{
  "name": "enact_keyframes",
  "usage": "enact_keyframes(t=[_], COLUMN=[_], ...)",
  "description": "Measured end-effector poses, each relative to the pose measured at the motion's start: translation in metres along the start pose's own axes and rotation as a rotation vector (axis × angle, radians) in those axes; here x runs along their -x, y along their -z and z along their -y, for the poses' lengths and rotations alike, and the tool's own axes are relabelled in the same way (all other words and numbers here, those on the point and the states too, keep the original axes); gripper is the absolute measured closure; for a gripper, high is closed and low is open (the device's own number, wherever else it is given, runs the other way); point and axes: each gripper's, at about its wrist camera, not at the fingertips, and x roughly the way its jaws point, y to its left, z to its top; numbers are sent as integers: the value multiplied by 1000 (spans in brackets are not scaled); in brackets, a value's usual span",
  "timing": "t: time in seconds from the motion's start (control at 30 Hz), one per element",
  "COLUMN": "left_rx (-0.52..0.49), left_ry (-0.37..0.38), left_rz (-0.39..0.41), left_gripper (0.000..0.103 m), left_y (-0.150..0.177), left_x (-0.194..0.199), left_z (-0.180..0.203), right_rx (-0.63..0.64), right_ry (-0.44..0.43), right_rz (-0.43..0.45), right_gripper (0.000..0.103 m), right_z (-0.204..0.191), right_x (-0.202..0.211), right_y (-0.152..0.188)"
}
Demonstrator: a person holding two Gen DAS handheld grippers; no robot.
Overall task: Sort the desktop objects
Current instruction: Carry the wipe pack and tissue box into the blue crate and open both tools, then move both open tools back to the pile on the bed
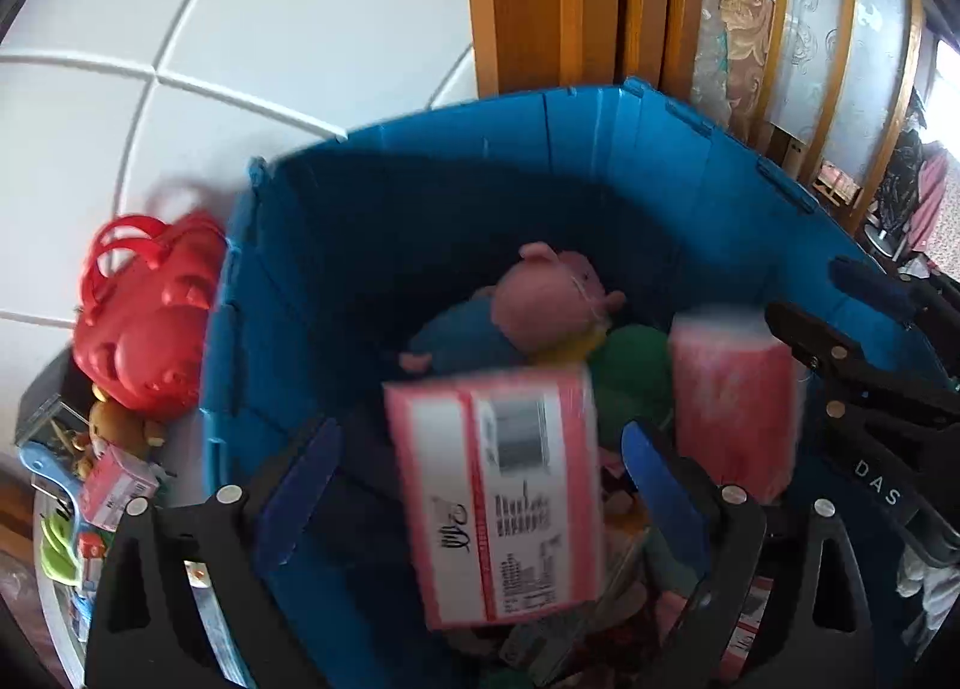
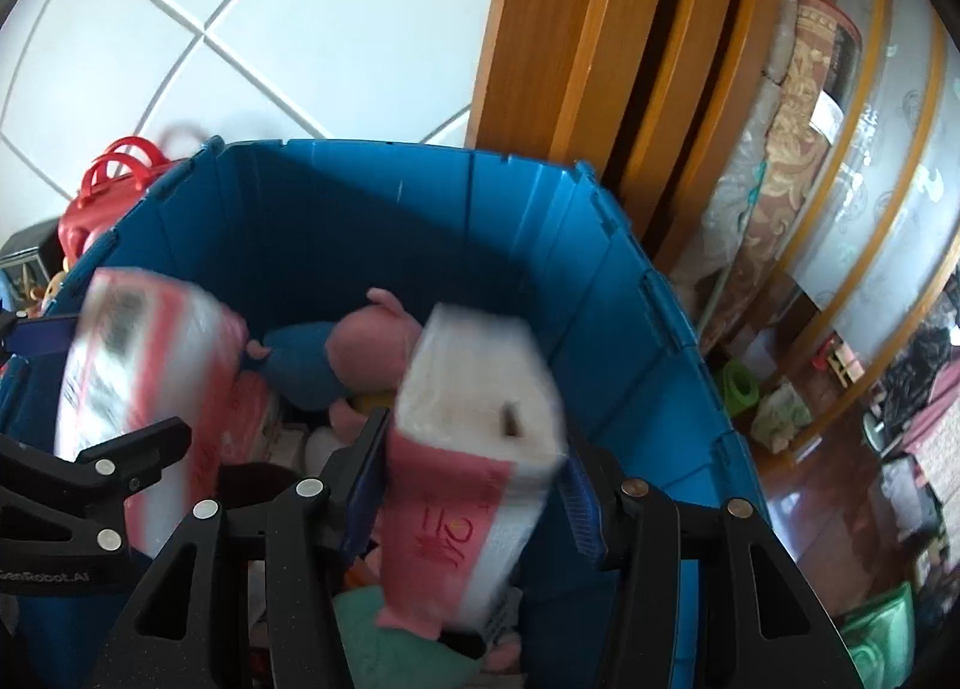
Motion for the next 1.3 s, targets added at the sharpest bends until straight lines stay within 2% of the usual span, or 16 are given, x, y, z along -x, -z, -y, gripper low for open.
enact_keyframes(t=[0.03, 0.1, 0.17, 0.3, 0.5, 0.77, 1.0, 1.23, 1.27, 1.3], left_rx=[-4, -9, -12, -28, -25, -16, 29, 83, 101, 115], left_ry=[-9, -11, -7, -3, 39, 49, 47, -42, -61, -74], left_rz=[9, 22, 24, 40, 81, 186, 284, 343, 345, 346], left_gripper=[7, 7, 7, 7, 7, 7, 7, 7, 7, 7], left_y=[-1, 0, 0, 3, 13, 41, 81, 138, 150, 159], left_x=[2, 8, 10, 20, 55, 108, 149, 172, 174, 175], left_z=[0, 0, -1, -1, -7, -17, -39, -83, -95, -104], right_rx=[-20, -29, -26, -10, 9, 12, -5, -16, 29, 33], right_ry=[27, 27, 34, 35, 29, 12, -13, -103, -177, -188], right_rz=[14, 19, 21, 31, 52, 108, 184, 256, 269, 275], right_gripper=[46, 24, 23, 11, 0, 0, 0, 0, 0, 0], right_z=[1, 3, 3, 2, -2, -17, -45, -100, -109, -120], right_x=[2, 3, 6, 15, 43, 95, 140, 168, 170, 171], right_y=[0, 0, 0, 0, 2, 18, 41, 58, 60, 62])
